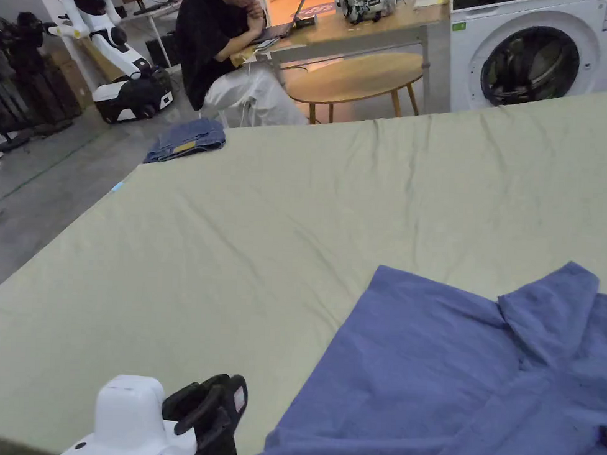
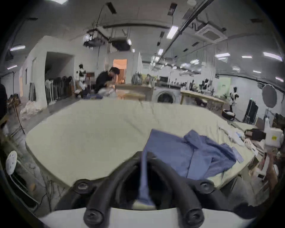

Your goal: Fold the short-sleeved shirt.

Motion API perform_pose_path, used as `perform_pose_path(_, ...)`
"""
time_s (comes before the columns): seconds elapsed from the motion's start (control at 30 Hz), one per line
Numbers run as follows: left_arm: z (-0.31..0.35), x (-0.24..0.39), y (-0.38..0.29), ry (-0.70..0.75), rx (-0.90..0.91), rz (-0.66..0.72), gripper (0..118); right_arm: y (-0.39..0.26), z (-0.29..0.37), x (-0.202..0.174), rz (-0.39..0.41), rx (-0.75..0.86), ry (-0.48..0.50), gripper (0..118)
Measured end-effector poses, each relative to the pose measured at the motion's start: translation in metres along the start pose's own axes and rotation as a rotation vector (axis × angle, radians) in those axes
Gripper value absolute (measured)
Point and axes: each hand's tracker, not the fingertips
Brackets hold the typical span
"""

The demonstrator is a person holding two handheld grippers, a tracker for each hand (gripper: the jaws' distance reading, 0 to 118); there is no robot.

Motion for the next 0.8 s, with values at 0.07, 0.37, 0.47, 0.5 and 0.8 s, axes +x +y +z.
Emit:
perform_pose_path(0.07,-0.025,-0.012,-0.026,-0.004,-0.093,0.054,59,-0.002,-0.001,0.002,-0.010,-0.015,0.004,0)
perform_pose_path(0.37,-0.095,-0.031,-0.095,-0.051,-0.250,0.178,50,-0.005,-0.002,0.007,0.029,-0.063,-0.029,0)
perform_pose_path(0.47,-0.108,-0.023,-0.102,-0.017,-0.321,0.118,5,-0.004,-0.009,0.011,0.024,-0.082,-0.043,0)
perform_pose_path(0.5,-0.109,-0.018,-0.099,-0.034,-0.319,0.125,5,-0.002,-0.013,0.011,0.026,-0.085,-0.046,0)
perform_pose_path(0.8,-0.119,-0.010,-0.090,-0.011,-0.412,0.081,5,0.036,-0.187,0.048,0.146,-0.464,0.023,86)
